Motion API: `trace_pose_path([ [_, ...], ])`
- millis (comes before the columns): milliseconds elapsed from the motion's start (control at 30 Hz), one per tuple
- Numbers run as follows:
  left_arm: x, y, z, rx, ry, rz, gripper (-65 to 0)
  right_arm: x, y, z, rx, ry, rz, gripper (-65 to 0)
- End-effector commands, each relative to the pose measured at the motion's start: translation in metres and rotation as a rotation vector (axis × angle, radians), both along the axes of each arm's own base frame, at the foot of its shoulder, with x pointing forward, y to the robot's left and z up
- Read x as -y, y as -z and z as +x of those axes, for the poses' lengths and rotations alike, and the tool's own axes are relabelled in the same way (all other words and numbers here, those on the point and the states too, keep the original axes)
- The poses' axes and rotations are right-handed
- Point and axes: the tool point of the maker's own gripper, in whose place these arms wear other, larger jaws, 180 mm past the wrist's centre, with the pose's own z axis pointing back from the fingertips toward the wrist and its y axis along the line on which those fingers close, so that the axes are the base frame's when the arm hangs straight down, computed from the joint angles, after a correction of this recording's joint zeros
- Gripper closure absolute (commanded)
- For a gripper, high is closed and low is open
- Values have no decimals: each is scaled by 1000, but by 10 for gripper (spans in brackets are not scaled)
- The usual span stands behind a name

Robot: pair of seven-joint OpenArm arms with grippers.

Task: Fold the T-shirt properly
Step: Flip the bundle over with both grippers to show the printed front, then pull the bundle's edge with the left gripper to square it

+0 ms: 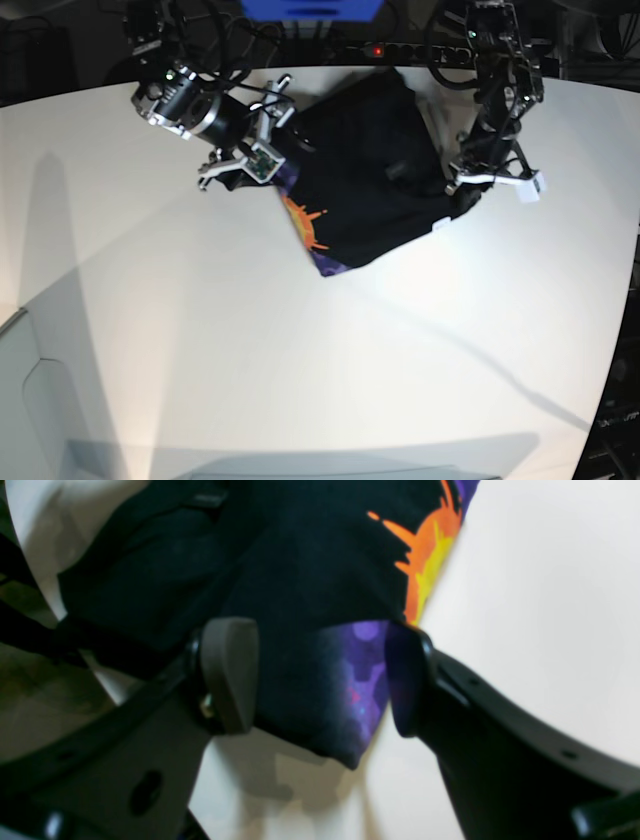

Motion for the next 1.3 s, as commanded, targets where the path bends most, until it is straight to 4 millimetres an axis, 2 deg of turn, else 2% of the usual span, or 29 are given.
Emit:
trace_pose_path([
  [0,-3,-5,2,22,-3,8,0,-6,-10,2,28,-16,36,-404],
  [200,-6,10,-5,-21,-11,0,-15,-7,-10,1,28,-17,38,-404],
  [267,-11,7,-3,-17,-2,20,-62,-7,-10,2,30,-17,38,-404],
  [367,-13,4,-7,-16,5,35,-177,-7,-10,2,30,-17,38,-404],
  [467,-20,-15,-8,27,-6,61,-261,-7,-10,2,30,-17,38,-405],
  [667,-32,-61,-14,121,-27,127,-271,-16,-17,6,34,5,80,-406],
  [733,-30,-60,-25,104,-21,135,-272,-19,-22,11,50,2,86,-406],
  [867,-28,-43,-51,25,-12,132,-276,-19,-24,15,60,8,90,-406],
  [967,-10,-29,-67,-24,6,87,-277,-19,-25,15,62,6,91,-406],
  [1133,34,-22,-69,-16,103,7,-276,-22,-25,14,60,3,95,-406],
  [1267,47,-14,-72,-29,90,-39,-276,-22,-25,14,58,3,95,-406],
])
